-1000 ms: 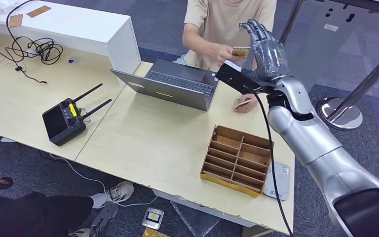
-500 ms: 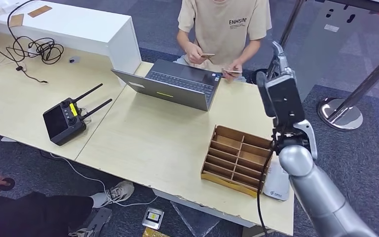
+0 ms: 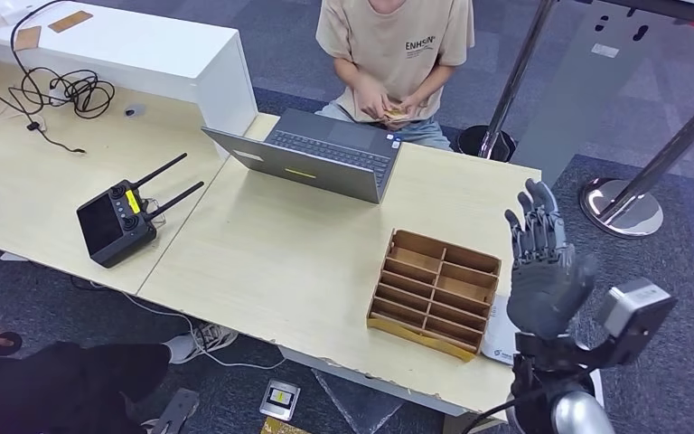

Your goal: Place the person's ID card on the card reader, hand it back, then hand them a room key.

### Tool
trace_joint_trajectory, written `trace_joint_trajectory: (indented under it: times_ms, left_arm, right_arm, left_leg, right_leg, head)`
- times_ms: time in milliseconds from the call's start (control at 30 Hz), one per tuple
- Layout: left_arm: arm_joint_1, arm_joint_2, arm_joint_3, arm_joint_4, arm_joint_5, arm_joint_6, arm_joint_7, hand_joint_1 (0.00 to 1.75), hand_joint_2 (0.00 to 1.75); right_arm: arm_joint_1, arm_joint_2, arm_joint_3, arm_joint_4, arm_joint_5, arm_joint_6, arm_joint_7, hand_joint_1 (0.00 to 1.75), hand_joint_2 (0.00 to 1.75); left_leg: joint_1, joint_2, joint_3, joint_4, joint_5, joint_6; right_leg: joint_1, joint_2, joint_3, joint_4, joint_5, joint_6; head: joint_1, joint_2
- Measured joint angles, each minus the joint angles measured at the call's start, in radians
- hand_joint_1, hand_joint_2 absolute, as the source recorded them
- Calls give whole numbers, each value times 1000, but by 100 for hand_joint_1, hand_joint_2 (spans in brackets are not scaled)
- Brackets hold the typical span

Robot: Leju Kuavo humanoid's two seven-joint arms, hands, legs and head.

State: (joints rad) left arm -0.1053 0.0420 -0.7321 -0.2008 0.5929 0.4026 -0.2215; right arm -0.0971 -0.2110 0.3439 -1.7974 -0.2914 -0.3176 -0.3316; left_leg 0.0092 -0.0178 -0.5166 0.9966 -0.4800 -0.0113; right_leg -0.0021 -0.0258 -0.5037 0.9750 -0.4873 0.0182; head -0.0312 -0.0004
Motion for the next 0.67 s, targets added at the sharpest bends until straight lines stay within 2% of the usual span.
trace_joint_trajectory:
  times_ms: [200,400,533,667]
  left_arm:
    - [0,0,0,0,5,3,6,0,175]
    - [0,-1,0,0,18,9,33,0,175]
    - [-1,-1,1,0,27,16,52,0,0]
    - [-1,-1,2,1,34,18,68,0,0]
  right_arm:
    - [74,-2,-34,-65,-14,3,-6,0,0]
    - [105,-2,-51,-105,-12,6,-14,0,0]
    - [113,-2,-53,-119,-15,10,-23,0,0]
    - [115,-1,-55,-124,-54,28,-42,0,0]
  left_leg:
    - [0,0,0,0,0,0]
    - [0,0,0,0,0,0]
    - [0,0,0,0,0,0]
    - [0,0,0,0,0,0]
  right_leg:
    - [0,0,0,0,0,0]
    - [0,0,0,0,0,0]
    - [0,0,0,0,0,0]
    - [0,0,0,0,0,0]
  head:
    - [0,0]
    - [0,0]
    - [0,0]
    - [0,0]
